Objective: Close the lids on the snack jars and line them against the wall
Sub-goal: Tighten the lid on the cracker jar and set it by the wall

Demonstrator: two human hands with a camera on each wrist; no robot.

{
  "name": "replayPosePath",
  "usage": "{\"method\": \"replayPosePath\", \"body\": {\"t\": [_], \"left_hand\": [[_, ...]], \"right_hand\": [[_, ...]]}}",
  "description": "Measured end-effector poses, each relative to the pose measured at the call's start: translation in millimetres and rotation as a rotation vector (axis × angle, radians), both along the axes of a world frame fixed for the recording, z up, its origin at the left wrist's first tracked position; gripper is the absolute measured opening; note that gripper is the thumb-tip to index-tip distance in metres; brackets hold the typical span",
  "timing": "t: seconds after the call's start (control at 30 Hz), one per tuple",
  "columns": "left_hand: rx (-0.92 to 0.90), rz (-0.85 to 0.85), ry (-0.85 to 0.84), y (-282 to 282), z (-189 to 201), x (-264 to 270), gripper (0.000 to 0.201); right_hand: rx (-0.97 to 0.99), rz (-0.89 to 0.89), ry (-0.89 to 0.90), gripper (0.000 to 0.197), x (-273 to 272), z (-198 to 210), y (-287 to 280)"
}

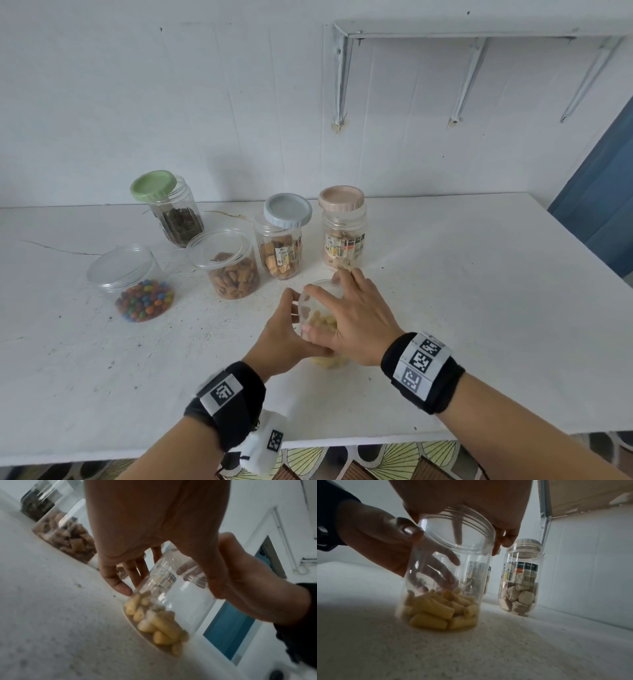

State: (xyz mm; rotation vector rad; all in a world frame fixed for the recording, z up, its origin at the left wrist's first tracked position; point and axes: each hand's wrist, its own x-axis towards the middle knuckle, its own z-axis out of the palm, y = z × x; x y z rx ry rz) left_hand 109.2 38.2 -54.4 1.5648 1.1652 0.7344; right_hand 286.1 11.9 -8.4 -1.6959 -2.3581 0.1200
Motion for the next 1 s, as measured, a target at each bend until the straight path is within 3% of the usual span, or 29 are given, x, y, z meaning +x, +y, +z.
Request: {"method": "replayPosePath", "body": {"t": [0.37,0.47,0.63,0.8,1.0], "left_hand": [[0.01,0.027,-0.053,-3.5,-4.2,2.8,0.075],[0.003,-0.017,0.004,-0.5,2.0,-0.7,0.077],[-0.087,-0.133,0.111,9.4,15.4,-11.8,0.079],[-0.037,-0.208,0.101,11.5,16.3,-15.2,0.086],[-0.05,-0.297,0.133,24.6,34.6,-25.0,0.087]], "right_hand": [[0.065,-0.168,0.058,0.068,-10.8,-2.5,-0.5],[0.003,-0.128,0.217,0.068,-2.7,-5.4,1.7],[-0.359,-0.001,0.744,0.071,34.2,-13.5,1.7],[-0.412,0.036,0.823,0.093,38.9,-22.0,-1.4],[-0.363,-0.078,0.859,0.08,45.3,-11.1,12.9]]}}
